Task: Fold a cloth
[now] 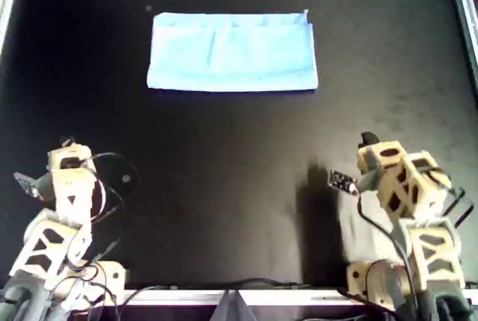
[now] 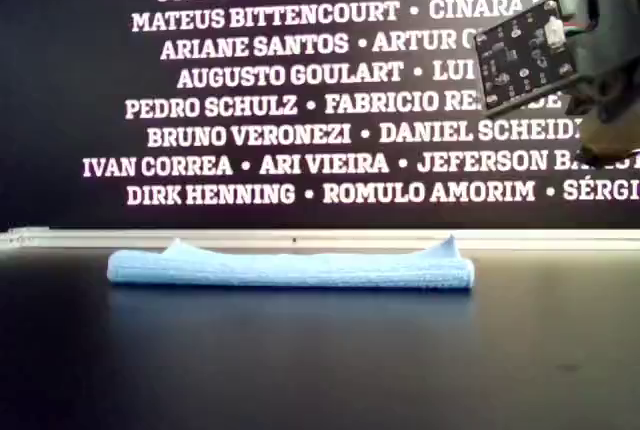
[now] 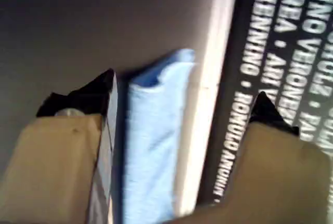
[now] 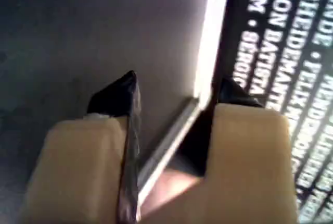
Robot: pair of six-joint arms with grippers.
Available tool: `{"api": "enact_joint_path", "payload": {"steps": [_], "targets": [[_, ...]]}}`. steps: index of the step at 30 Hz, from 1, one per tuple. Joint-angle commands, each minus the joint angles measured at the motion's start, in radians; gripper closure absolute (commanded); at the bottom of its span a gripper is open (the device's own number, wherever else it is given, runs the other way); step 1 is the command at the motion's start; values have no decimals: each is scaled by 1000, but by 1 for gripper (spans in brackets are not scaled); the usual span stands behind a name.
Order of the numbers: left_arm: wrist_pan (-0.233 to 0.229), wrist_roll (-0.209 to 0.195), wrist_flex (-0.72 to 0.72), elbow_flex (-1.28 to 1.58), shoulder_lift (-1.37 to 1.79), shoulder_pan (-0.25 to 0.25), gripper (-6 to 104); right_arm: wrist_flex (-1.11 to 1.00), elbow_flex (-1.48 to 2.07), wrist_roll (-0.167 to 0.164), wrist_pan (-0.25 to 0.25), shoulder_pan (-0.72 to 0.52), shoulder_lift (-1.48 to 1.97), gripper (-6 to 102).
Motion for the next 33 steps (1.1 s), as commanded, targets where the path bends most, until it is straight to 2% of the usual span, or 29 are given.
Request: {"api": "enact_joint_path", "payload": {"steps": [1,6,8,10,11,12,13,17,19,21,24,25,27,30,33], "targets": [[3,-2,-28,26,95,-17,7,-55,61,-3,5,-3,210,33],[2,11,-26,155,339,-17,7,-55,218,-3,-11,9,321,33],[2,11,-26,181,339,-17,8,-55,219,-3,2,9,308,34],[2,11,-23,193,336,-17,8,-55,218,11,0,3,308,34],[2,3,-23,193,336,-17,8,-55,218,2,5,6,308,34],[2,0,-21,193,336,-17,8,-54,218,11,5,0,307,33],[2,-2,-21,193,336,-17,8,-54,218,12,-9,2,304,33],[6,-2,-17,193,334,-18,8,-54,218,14,-14,17,282,33],[14,11,-14,193,322,-20,8,-46,218,-5,-14,20,244,33],[64,14,-11,192,281,-37,8,-43,218,-15,-14,20,173,33],[175,31,-8,172,152,-66,8,-46,198,-78,-14,20,28,33],[209,37,-8,169,98,-66,8,-46,175,-89,-14,20,-12,33],[264,40,-11,143,-3,-66,7,-46,118,-91,-14,18,-92,33],[311,25,-18,64,-123,-66,7,-52,17,-91,-14,20,-233,33],[331,26,-28,-2,-170,-66,4,-52,-106,-89,-14,18,-379,27]]}}
